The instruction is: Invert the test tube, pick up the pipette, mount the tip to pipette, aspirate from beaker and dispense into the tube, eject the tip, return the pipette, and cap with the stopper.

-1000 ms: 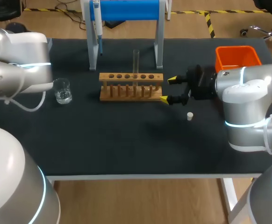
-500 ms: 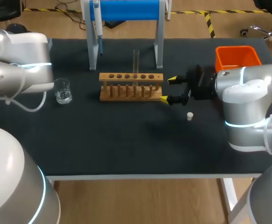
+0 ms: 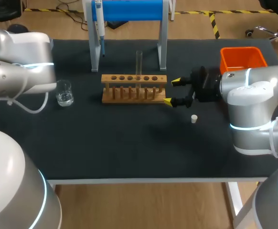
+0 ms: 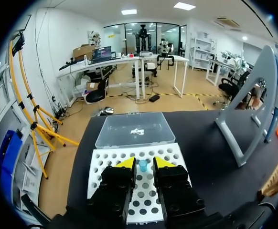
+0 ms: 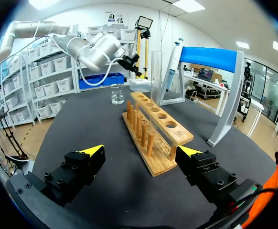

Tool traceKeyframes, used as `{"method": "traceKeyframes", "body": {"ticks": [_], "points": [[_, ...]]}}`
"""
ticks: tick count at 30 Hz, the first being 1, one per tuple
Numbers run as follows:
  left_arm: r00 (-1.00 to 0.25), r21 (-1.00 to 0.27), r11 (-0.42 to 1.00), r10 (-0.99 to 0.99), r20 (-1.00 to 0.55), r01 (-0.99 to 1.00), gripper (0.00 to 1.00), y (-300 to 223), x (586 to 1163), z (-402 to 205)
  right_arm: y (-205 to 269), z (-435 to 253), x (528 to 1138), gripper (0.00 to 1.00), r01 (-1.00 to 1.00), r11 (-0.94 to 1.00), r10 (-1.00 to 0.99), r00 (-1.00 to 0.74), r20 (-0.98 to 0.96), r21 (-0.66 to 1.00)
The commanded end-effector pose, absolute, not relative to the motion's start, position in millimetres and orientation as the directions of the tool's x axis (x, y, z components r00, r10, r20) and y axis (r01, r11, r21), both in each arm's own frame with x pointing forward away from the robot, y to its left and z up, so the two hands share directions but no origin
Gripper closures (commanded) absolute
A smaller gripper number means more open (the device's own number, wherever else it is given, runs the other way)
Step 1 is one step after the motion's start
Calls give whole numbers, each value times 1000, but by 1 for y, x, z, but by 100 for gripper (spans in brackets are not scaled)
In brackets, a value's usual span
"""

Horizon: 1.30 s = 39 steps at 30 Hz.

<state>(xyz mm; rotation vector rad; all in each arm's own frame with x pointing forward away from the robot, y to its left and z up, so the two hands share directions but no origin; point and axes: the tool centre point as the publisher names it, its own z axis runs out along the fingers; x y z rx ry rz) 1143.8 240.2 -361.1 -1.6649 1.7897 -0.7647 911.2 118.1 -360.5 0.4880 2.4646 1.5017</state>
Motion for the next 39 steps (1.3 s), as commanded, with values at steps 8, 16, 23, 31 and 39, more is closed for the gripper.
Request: {"method": "traceKeyframes", "body": {"ticks": [8, 16, 23, 31, 39], "points": [[-55, -732, 55, -998, -24, -679, 83, 240, 1151, -365, 117, -361, 911, 0, 167, 423, 387, -922, -11, 891], [-50, -729, 52, -998, -25, -683, 85, 241, 1152, -367, 117, -361, 911, 0, 167, 423, 387, -922, -11, 891], [-50, -725, 54, -998, -27, -686, 88, 241, 1153, -368, 117, -361, 911, 0, 167, 423, 387, -922, -11, 891], [-52, -721, 56, -998, -28, -691, 93, 241, 1153, -369, 117, -361, 911, 0, 167, 423, 387, -922, -11, 891], [-47, -719, 55, -998, -31, -693, 100, 242, 1151, -369, 117, -361, 911, 0, 167, 423, 387, -922, -11, 891]]}}
